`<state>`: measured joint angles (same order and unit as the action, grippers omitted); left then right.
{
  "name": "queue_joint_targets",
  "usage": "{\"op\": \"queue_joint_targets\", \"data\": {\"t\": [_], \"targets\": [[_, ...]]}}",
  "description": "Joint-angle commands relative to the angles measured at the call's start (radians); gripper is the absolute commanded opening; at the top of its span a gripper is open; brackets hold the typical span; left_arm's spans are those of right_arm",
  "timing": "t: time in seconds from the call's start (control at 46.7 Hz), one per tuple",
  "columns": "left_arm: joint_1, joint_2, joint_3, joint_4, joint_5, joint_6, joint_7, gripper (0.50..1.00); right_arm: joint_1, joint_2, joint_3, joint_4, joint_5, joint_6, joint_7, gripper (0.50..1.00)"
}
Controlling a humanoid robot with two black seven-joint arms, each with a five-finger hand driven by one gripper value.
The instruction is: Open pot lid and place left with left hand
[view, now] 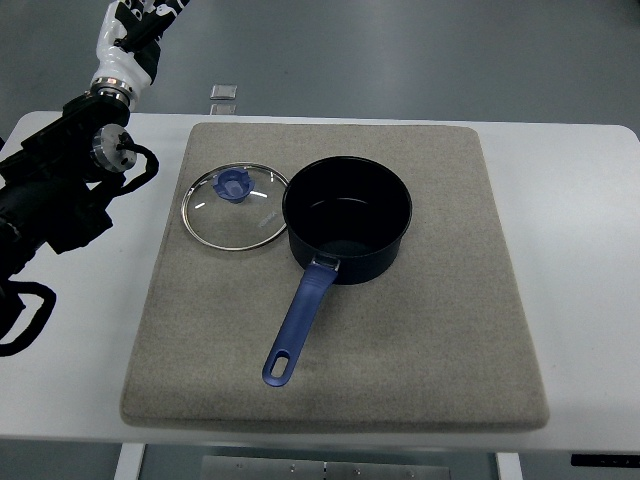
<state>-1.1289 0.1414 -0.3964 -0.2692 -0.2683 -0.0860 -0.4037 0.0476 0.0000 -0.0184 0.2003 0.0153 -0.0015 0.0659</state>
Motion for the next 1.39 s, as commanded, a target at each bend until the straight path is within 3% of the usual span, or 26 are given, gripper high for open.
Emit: {"op": "queue_joint_targets", "data": {"t": [0.0, 0.193, 1.37], "targets": [[-0.002, -0.005, 0.001, -0.002, -0.037, 0.028, 0.054, 0.966, 0.0, 0.0, 0.0, -0.001, 0.0, 0.0, 0.0, 0.917], [-0.003, -0.031, -0.004, 0.007, -0.04, 0.089, 0.101, 0.958, 0.0, 0.0, 0.0, 0.001, 0.0, 0.0, 0.0, 0.917], [0.0, -0.026, -0.03, 0.03, -0.037, 0.078, 0.098, 0.99, 0.005, 0.0, 0.009, 0.001, 0.002, -0.002, 0.0, 0.917]]}}
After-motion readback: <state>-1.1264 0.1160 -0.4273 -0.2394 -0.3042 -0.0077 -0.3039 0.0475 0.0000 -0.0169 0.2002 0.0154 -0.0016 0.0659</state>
